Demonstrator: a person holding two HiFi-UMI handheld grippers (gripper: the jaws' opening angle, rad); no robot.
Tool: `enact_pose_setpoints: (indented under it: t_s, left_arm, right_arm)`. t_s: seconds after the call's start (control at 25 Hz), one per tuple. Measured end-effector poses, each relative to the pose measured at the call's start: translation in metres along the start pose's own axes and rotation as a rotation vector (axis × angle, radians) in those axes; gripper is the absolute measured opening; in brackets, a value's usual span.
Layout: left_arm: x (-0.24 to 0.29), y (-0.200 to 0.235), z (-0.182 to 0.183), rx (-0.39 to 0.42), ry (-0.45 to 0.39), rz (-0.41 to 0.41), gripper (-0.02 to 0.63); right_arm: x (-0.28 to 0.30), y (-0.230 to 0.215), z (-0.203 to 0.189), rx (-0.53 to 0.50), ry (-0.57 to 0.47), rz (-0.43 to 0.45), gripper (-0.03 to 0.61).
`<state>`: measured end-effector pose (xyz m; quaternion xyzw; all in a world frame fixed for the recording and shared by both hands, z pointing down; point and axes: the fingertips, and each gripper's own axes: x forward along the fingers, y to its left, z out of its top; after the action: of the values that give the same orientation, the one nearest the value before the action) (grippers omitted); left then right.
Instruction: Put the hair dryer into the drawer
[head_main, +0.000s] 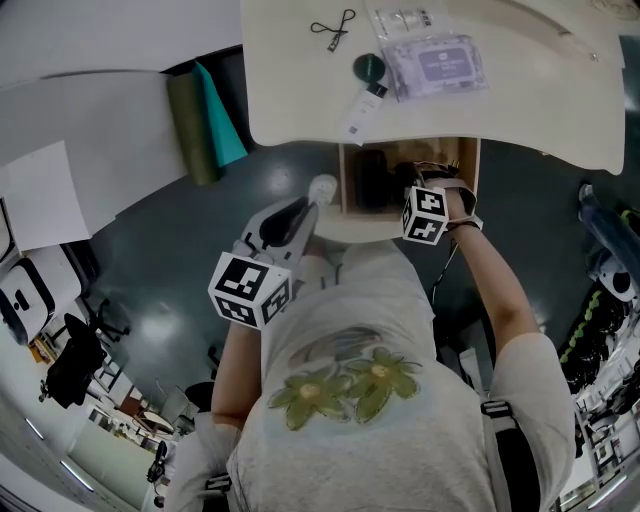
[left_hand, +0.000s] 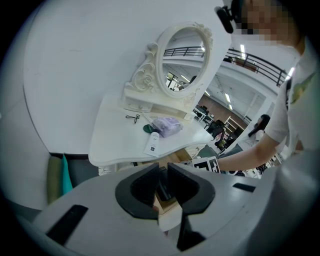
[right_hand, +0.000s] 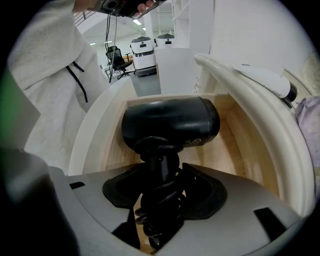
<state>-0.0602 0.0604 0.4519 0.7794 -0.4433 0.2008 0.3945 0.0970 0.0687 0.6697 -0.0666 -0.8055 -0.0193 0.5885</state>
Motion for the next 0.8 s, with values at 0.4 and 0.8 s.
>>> enact_pose_setpoints:
  t_s: [0.4, 0.8]
  left_arm:
    - [0.001, 0.000, 0.000, -0.006, 0.003, 0.007, 0.060]
    - [0.003, 0.000, -0.001, -0.008, 0.007, 0.009, 0.060]
  right_arm:
    - [0.007, -0.001, -0.004, -0.002, 0.003, 0.010, 0.213]
    - [0.017, -0.001, -0.008, -0.002, 0.005, 0.017, 0.213]
